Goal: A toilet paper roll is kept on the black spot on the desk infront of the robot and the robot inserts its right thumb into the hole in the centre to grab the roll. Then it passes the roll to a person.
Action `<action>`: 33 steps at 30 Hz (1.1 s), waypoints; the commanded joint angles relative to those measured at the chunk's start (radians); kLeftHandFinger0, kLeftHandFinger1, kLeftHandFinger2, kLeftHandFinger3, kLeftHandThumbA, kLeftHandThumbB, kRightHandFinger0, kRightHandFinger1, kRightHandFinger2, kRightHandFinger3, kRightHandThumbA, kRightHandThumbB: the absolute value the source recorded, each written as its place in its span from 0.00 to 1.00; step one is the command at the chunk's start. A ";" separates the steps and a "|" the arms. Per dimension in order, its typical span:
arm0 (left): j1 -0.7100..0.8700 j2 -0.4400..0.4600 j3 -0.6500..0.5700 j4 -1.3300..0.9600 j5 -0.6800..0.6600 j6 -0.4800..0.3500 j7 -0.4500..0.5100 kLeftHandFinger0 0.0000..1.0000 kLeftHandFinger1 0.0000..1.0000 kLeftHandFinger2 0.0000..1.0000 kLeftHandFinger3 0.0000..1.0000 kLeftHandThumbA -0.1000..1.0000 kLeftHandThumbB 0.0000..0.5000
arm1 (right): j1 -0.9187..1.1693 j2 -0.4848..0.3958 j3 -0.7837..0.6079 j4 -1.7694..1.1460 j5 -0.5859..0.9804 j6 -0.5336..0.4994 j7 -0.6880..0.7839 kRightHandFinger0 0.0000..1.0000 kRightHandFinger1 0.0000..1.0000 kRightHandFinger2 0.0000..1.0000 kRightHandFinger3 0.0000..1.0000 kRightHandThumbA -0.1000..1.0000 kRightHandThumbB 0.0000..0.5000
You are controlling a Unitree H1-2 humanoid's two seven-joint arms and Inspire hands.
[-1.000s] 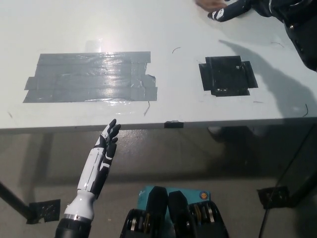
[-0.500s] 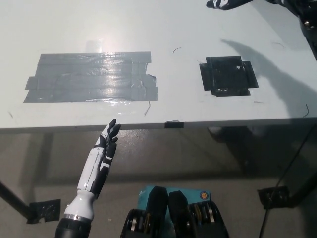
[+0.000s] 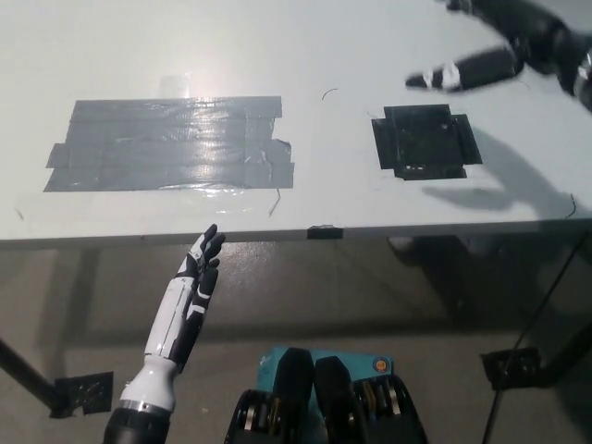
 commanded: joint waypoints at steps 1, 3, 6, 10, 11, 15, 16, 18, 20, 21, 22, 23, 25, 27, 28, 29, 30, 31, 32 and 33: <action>-0.031 0.011 -0.001 -0.003 -0.003 -0.021 0.004 1.00 1.00 1.00 1.00 1.00 0.19 | 0.259 -0.053 -0.314 -0.769 0.320 0.043 -0.129 1.00 1.00 1.00 1.00 0.75 0.93; -0.031 0.011 0.000 0.001 -0.002 -0.022 0.006 1.00 1.00 1.00 1.00 1.00 0.19 | 0.309 -0.027 -0.315 -0.810 0.342 0.043 -0.147 1.00 1.00 1.00 1.00 0.73 0.88; -0.026 0.010 0.000 0.001 -0.003 -0.019 0.006 1.00 1.00 1.00 1.00 1.00 0.20 | 0.438 0.044 -0.298 -0.871 0.329 0.043 -0.160 1.00 1.00 1.00 1.00 0.71 0.81; -0.016 0.007 -0.002 0.002 -0.001 -0.025 0.008 1.00 1.00 1.00 1.00 1.00 0.18 | 0.580 0.140 -0.269 -0.791 0.257 -0.049 -0.159 1.00 1.00 1.00 1.00 0.76 0.71; -0.014 0.007 -0.002 0.002 -0.002 -0.025 0.008 1.00 1.00 1.00 1.00 1.00 0.19 | 0.606 0.165 -0.263 -0.750 0.243 -0.079 -0.166 1.00 1.00 1.00 1.00 0.76 0.72; -0.005 0.006 -0.001 0.003 -0.010 -0.029 0.005 1.00 1.00 1.00 1.00 1.00 0.19 | 0.683 0.244 -0.246 -0.584 0.157 -0.189 -0.192 1.00 1.00 1.00 1.00 0.79 0.64; -0.004 0.007 -0.001 0.005 -0.003 -0.032 0.009 1.00 1.00 1.00 1.00 1.00 0.20 | 0.697 0.270 -0.249 -0.525 0.142 -0.231 -0.201 1.00 1.00 1.00 1.00 0.79 0.59; -0.002 0.007 -0.002 0.009 0.003 -0.037 0.012 1.00 1.00 1.00 1.00 1.00 0.20 | 0.714 0.305 -0.251 -0.435 0.116 -0.294 -0.213 1.00 1.00 1.00 1.00 0.78 0.50; -0.002 0.009 -0.003 0.010 0.000 -0.037 0.009 1.00 1.00 1.00 1.00 1.00 0.19 | 0.719 0.334 -0.249 -0.316 0.102 -0.355 -0.230 1.00 1.00 1.00 1.00 0.77 0.44; -0.002 0.010 -0.003 0.009 -0.002 -0.035 0.008 1.00 1.00 1.00 1.00 1.00 0.19 | 0.718 0.340 -0.247 -0.270 0.096 -0.379 -0.234 1.00 1.00 1.00 1.00 0.77 0.43; 0.000 0.006 -0.005 0.008 -0.004 -0.036 0.008 1.00 1.00 1.00 1.00 1.00 0.19 | 0.717 0.340 -0.246 -0.226 0.086 -0.399 -0.238 1.00 1.00 1.00 1.00 0.78 0.41; 0.000 0.007 -0.005 0.010 -0.004 -0.037 0.007 1.00 1.00 1.00 1.00 1.00 0.19 | 0.712 0.342 -0.244 -0.166 0.077 -0.409 -0.246 1.00 1.00 1.00 1.00 0.79 0.41; 0.004 0.011 -0.002 0.006 0.000 -0.038 0.010 1.00 1.00 1.00 1.00 1.00 0.20 | 0.703 0.343 -0.239 -0.098 0.081 -0.425 -0.243 1.00 1.00 1.00 1.00 0.80 0.45; 0.004 0.011 0.000 0.002 0.002 -0.035 0.011 1.00 1.00 1.00 1.00 1.00 0.18 | 0.700 0.339 -0.239 -0.063 0.090 -0.436 -0.240 1.00 1.00 1.00 1.00 0.82 0.46; 0.001 0.010 -0.001 0.001 0.006 -0.033 0.013 1.00 1.00 1.00 1.00 1.00 0.19 | 0.700 0.334 -0.240 -0.049 0.093 -0.441 -0.238 1.00 1.00 1.00 1.00 0.81 0.44; -0.001 0.010 0.001 -0.002 0.006 -0.028 0.013 1.00 1.00 1.00 1.00 1.00 0.20 | 0.699 0.332 -0.238 -0.042 0.098 -0.443 -0.236 1.00 1.00 1.00 1.00 0.80 0.42; -0.002 0.010 0.001 -0.002 0.004 -0.028 0.013 1.00 1.00 1.00 1.00 1.00 0.20 | 0.698 0.331 -0.237 -0.038 0.099 -0.445 -0.237 1.00 1.00 1.00 1.00 0.80 0.42; -0.004 0.010 0.003 -0.001 0.001 -0.030 0.013 1.00 1.00 1.00 1.00 1.00 0.19 | 0.696 0.330 -0.234 -0.026 0.098 -0.452 -0.238 1.00 1.00 1.00 1.00 0.80 0.42; -0.003 0.011 0.003 0.000 -0.002 -0.033 0.012 1.00 1.00 1.00 1.00 1.00 0.19 | 0.696 0.330 -0.230 -0.015 0.093 -0.458 -0.244 1.00 1.00 1.00 1.00 0.80 0.44; -0.001 0.008 0.005 -0.002 -0.008 -0.035 0.013 1.00 1.00 1.00 1.00 1.00 0.18 | 0.698 0.332 -0.227 -0.013 0.092 -0.455 -0.247 1.00 1.00 1.00 1.00 0.80 0.46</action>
